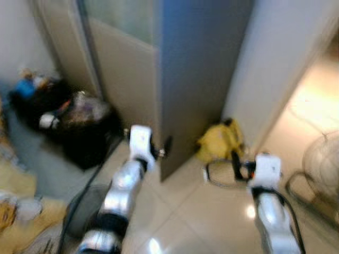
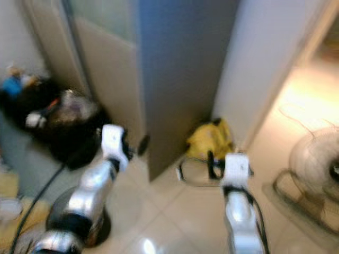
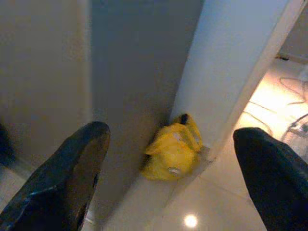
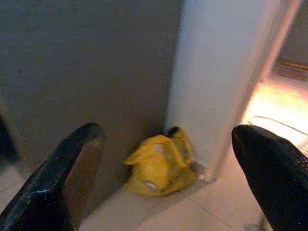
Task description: Clean up the room
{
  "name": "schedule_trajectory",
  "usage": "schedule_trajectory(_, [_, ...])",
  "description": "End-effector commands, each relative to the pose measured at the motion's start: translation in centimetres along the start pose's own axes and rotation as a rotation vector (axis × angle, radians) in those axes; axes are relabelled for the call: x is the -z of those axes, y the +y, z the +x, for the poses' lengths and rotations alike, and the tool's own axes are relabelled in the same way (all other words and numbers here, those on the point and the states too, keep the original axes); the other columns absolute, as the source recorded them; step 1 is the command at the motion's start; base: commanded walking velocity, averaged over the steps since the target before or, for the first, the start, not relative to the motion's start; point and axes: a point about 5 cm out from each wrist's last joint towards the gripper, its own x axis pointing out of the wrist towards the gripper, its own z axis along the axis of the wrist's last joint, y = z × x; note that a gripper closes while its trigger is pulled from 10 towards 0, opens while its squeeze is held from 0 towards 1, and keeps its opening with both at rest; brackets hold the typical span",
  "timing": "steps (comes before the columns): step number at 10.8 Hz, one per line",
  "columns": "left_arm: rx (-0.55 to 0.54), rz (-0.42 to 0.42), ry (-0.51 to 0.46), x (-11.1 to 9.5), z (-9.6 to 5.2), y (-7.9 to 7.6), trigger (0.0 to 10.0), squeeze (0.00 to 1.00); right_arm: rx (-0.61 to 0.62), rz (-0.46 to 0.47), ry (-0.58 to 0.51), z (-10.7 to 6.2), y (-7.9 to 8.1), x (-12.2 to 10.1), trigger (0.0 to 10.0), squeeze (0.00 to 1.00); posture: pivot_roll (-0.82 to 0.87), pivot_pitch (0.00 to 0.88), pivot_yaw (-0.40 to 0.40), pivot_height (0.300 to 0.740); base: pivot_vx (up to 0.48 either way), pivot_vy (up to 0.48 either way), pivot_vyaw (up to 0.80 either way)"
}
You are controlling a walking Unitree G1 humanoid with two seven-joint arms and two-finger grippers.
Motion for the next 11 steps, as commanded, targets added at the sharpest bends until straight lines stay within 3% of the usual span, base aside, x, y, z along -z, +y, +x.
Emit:
schedule_trajectory(1, [-0.046, -0.027, 0.001, -0.3, 0.1, 1.1, 10.0, 0.0, -0.01, 0.003, -0.015, 0.6, 0.5, -0.6, 10.0, 0.0, -0.03, 0.0, 0.005, 0.74, 0.454, 0.0, -0.76])
schedule_trajectory(4, [-0.104, -0.021, 0.016, 0.7, -1.3, 2.8, 10.0, 0.0, 0.011, -0.016, 0.011, 0.1, -0.7, 0.0, 10.0, 0.0, -0.05, 0.0, 0.014, 0.74, 0.424, 0.099, -0.75])
schedule_trajectory(6, [-0.017, 0.076, 0.13, 3.2, -4.1, 3.3, 10.0, 0.0, 0.002, -0.014, 0.066, -1.4, -1.2, 1.4, 10.0, 0.0, -0.05, 0.0, 0.013, 0.74, 0.174, 0.165, -0.37])
schedule_trajectory(7, [-0.001, 0.073, 0.178, 4.0, -5.2, 3.6, 10.0, 0.0, -0.021, -0.022, 0.098, -2.2, -1.1, 2.2, 10.0, 0.0, -0.05, 0.0, 0.016, 0.74, 0.0, 0.0, 0.0])
schedule_trajectory(9, [-0.1, 0.076, 0.165, 4.2, -7.2, 5.6, 10.0, 0.0, -0.054, -0.017, 0.14, -3.0, -1.2, 3.0, 10.0, 0.0, -0.06, 0.0, 0.015, 0.74, 0.0, 0.0, 0.0])
schedule_trajectory(10, [-0.115, 0.122, 0.166, 4.4, -8.3, 6.1, 10.0, 0.0, -0.059, -0.007, 0.143, -3.0, -1.3, 3.0, 10.0, 0.0, -0.05, 0.0, 0.011, 0.74, 0.0, 0.0, 0.0])
schedule_trajectory(11, [-0.109, 0.152, 0.118, 4.1, -10.6, 6.5, 10.0, 0.0, -0.096, 0.096, 0.133, -3.0, -1.1, 2.7, 10.0, 0.0, -0.04, 0.0, 0.004, 0.74, 0.0, 0.0, 0.0])
